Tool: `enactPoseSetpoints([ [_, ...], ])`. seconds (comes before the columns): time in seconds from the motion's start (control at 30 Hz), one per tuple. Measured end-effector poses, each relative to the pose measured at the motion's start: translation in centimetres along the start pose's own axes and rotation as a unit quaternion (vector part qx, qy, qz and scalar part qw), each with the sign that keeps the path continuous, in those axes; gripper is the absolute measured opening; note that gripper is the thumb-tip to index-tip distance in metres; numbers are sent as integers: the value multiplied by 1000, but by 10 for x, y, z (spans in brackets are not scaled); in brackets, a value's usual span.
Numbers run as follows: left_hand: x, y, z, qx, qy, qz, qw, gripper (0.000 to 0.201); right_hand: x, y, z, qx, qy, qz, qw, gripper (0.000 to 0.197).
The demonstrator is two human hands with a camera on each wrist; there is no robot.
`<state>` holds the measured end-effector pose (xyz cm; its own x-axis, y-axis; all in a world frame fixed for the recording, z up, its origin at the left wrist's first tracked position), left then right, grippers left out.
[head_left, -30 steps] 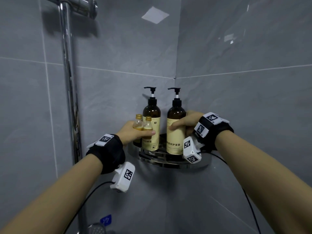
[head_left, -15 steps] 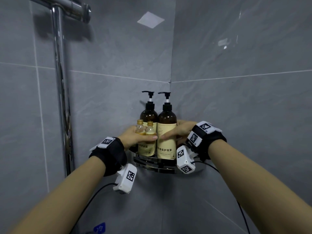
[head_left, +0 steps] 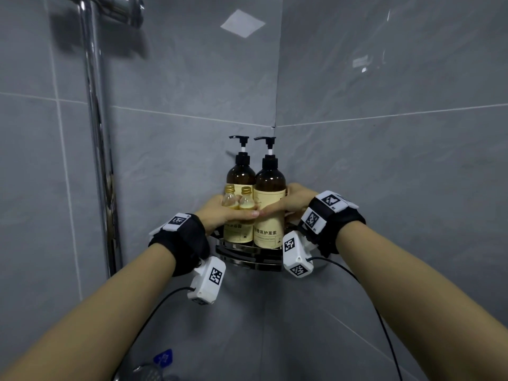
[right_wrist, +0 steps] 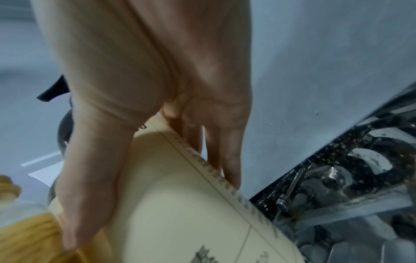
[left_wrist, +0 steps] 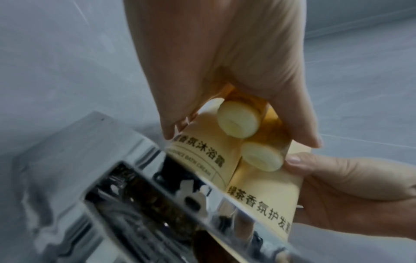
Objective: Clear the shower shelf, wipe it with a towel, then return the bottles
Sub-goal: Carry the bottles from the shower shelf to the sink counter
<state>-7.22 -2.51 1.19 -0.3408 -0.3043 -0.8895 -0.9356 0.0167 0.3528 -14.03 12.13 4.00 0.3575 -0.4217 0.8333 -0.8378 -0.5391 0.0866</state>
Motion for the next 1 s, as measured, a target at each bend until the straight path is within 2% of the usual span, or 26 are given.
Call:
enactPoseSetpoints([
  [0.07, -9, -3, -2, -16, -3, 12, 1000, 48, 8, -5, -3, -10, 16, -21, 1000, 35],
  [0.13, -23, -8, -3, -18, -12, 30, 999, 49, 18, -12, -7, -31, 42, -47, 998, 30],
  [0.2, -38, -14, -3, -16, -24, 50, 998, 44, 28, -20, -10, -50, 74, -74, 993, 35],
  [0.3, -56, -25, -6, -25, -30, 85, 996, 38, 42, -33, -10, -58, 117, -125, 983, 53],
  [0.4, -68, -37, -11, -34, -32, 112, 993, 31, 51, -46, -3, -47, 155, -170, 972, 57],
  [0.6, -65, -67, -26, -39, -47, 112, 992, 27, 58, -58, 32, 14, 198, -201, 959, 48],
  [0.7, -58, -85, -38, -40, -42, 99, 993, 32, 59, -62, 52, 35, 209, -204, 956, 48],
  [0.8, -50, -107, -51, -61, -42, 78, 994, 34, 64, -67, 76, 71, 228, -212, 948, 38],
  [1.0, -47, -164, -78, -117, -13, 43, 992, 40, 81, -77, 128, 147, 256, -223, 929, 31],
])
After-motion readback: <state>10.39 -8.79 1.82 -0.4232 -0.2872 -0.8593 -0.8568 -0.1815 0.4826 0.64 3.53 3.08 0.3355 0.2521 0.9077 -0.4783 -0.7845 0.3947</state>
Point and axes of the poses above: each hand's wrist, its own y-axis towards the middle knuckle, its own z-axis out of the palm, x = y × z, the point moved 6 cm from there along y, towards the middle knuckle, and after that the axes turned 4 degrees about y, right-handed, at the moved point
